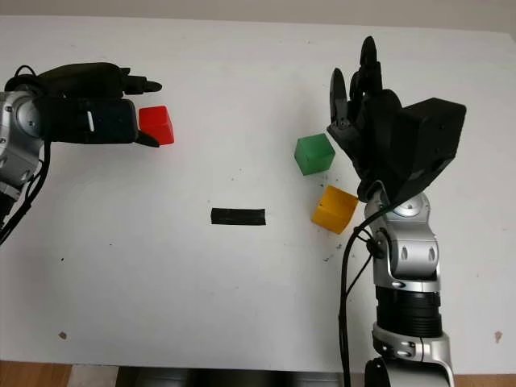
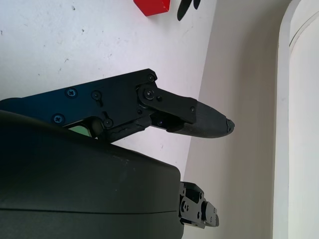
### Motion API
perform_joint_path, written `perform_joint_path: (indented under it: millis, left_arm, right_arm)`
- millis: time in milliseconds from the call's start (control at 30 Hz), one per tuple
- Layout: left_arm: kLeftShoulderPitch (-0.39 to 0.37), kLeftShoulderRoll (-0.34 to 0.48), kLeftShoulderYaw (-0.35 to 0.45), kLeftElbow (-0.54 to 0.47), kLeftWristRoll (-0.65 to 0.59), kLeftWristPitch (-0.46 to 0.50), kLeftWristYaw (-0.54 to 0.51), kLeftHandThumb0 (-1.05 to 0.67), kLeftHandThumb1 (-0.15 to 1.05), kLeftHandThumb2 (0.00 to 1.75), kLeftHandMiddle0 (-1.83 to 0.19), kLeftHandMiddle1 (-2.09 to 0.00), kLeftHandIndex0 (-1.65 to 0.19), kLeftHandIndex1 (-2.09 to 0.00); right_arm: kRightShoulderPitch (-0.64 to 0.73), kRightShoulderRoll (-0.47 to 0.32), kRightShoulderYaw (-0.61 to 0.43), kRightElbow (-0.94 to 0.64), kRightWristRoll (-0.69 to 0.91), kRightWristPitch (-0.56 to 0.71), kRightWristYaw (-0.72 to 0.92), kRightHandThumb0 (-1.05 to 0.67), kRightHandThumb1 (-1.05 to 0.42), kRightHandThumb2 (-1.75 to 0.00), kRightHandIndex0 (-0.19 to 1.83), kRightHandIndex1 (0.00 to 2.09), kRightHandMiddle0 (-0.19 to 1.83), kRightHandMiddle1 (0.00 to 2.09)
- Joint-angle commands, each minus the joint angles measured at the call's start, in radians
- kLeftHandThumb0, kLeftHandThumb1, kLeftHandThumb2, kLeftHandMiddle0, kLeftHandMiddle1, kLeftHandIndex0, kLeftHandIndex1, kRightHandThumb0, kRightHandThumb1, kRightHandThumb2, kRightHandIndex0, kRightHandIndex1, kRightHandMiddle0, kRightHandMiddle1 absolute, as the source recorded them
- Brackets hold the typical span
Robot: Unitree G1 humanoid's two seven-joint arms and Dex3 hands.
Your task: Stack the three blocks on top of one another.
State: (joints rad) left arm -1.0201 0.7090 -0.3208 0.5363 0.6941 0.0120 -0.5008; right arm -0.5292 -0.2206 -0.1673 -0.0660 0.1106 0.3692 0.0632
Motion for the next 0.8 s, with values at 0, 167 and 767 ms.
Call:
perform_joint_path:
  millis: [0, 167, 767]
  left_arm:
    - [-0.024, 0.01, -0.005, 0.004, 0.009, -0.009, 0.009, -0.9, 0.99, 0.05, 0.01, -0.06, -0.28, -0.07]
    - [-0.005, 0.015, -0.029, 0.014, 0.077, -0.054, 0.112, -0.88, 0.98, 0.05, -0.01, -0.06, -0.31, -0.08]
    - [-0.007, -0.042, -0.027, 0.131, 0.086, -0.059, 0.265, -0.8, 0.97, 0.05, -0.06, -0.06, -0.45, -0.11]
  right_arm:
    - [0.009, -0.003, 0.0, -0.005, -0.004, -0.017, -0.001, -0.6, -1.05, -0.69, -0.19, 0.0, -0.19, 0.0]
    - [0.011, -0.009, 0.003, 0.002, -0.004, -0.021, 0.01, -0.61, -1.05, -0.69, -0.19, 0.0, -0.19, 0.0]
    - [0.018, -0.007, -0.001, -0.003, -0.004, -0.018, 0.012, -0.61, -1.05, -0.7, -0.19, 0.0, -0.19, 0.0]
